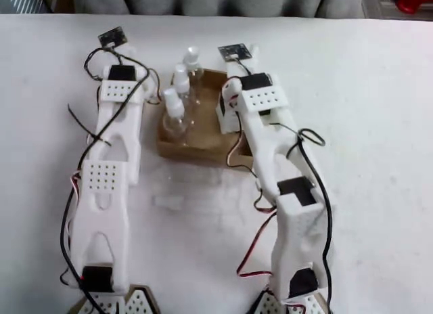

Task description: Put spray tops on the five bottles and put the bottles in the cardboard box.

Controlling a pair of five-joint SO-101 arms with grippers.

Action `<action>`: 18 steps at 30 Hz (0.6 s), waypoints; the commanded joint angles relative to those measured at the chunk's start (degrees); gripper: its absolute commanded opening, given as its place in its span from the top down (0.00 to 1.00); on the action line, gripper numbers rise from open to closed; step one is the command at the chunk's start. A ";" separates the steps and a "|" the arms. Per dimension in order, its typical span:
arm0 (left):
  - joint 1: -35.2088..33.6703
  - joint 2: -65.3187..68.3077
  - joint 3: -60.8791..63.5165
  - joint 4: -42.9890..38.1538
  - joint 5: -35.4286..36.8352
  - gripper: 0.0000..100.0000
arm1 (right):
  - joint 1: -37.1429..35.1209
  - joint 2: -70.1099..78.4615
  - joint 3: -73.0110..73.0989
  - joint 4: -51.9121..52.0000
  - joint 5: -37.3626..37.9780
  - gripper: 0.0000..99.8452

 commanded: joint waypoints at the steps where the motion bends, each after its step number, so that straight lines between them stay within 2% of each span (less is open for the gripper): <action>1: 3.21 0.13 -1.05 -0.97 0.18 0.98 | 1.01 -0.92 -2.73 -0.40 0.18 0.98; 11: 3.21 0.13 -1.05 -1.14 0.18 0.98 | 1.01 -10.15 -3.69 7.96 0.18 0.98; 18: 3.21 0.13 -1.05 -1.14 0.18 0.98 | 1.54 -9.19 -2.73 10.15 0.26 0.98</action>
